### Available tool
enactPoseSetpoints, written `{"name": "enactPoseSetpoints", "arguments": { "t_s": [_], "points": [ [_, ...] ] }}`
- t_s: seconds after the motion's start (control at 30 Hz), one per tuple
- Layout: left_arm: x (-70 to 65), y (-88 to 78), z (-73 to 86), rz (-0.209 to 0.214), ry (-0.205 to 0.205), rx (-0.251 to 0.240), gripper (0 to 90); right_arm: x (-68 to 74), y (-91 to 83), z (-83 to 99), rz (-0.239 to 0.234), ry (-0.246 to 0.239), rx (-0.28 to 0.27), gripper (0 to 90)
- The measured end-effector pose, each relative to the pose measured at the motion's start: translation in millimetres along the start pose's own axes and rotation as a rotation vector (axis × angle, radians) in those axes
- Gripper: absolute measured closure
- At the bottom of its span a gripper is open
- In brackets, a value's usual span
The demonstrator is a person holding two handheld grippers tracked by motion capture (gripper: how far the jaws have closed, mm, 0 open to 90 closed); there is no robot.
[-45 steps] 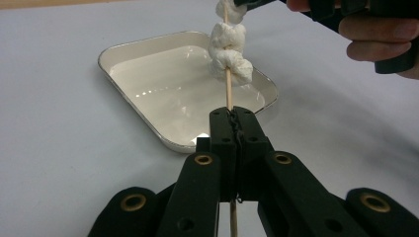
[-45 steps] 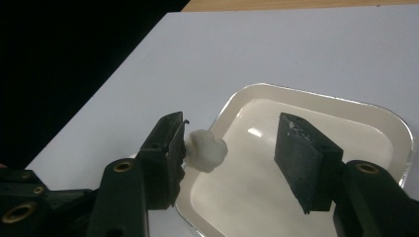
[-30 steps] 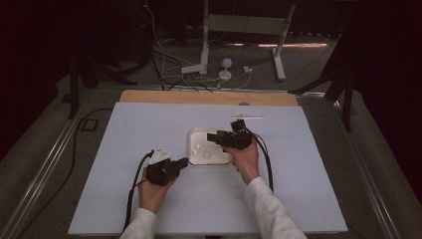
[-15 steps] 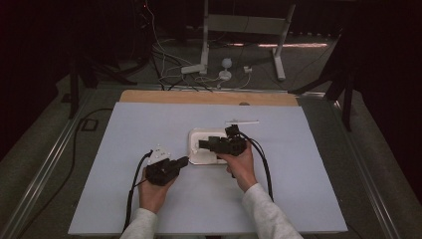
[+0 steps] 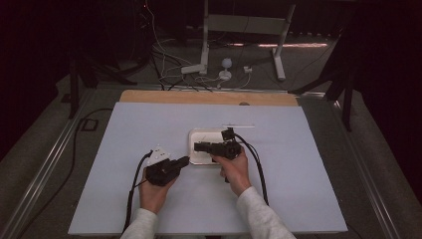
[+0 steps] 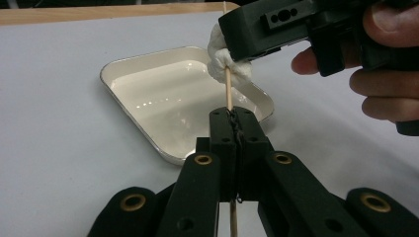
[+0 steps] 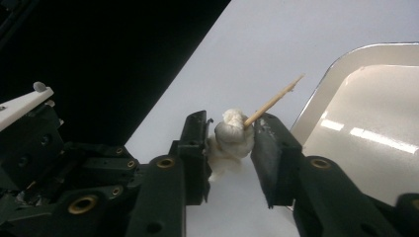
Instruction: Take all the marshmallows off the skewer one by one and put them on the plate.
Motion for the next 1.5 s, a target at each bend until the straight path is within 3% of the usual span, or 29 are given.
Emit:
{"name": "enactPoseSetpoints", "arguments": {
  "t_s": [0.27, 0.57, 0.7, 0.93, 1.27, 1.5],
  "points": [
    [-1.2, -0.1, -0.2, 0.009, 0.004, -0.003, 89.8, 1.1, -4.9, -6.3, -0.012, 0.009, -0.039, 74.9],
    [-1.3, -1.0, 0.1, 0.004, 0.005, 0.001, 89.9, 1.8, -4.8, -8.8, 0.017, 0.001, -0.076, 75.9],
    [-4.2, -1.4, -0.8, 0.016, 0.012, -0.014, 89.9, 3.6, -0.4, -5.8, 0.002, 0.021, -0.059, 72.4],
    [-4.7, -1.8, -1.3, 0.023, 0.004, -0.028, 89.9, 7.5, 2.8, -5.8, -0.035, 0.069, -0.063, 76.0],
    [-7.4, -2.4, -4.5, 0.008, 0.023, -0.034, 90.0, 5.9, -4.2, -14.1, 0.039, 0.0, -0.127, 80.7],
    [-7.9, -4.4, -5.9, 0.001, 0.031, -0.036, 90.0, 7.0, -4.7, -17.3, 0.054, -0.001, -0.147, 81.2]
  ]
}}
Point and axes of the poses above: each handheld gripper's, and its own axes: y roughly forward along the jaws, z roughly out of its underside, x roughly to its left, the point moved 9 cm from there along y, roughly forward along the jaws, and after that the axes turned 8 degrees about -y, right-handed, at the moved point
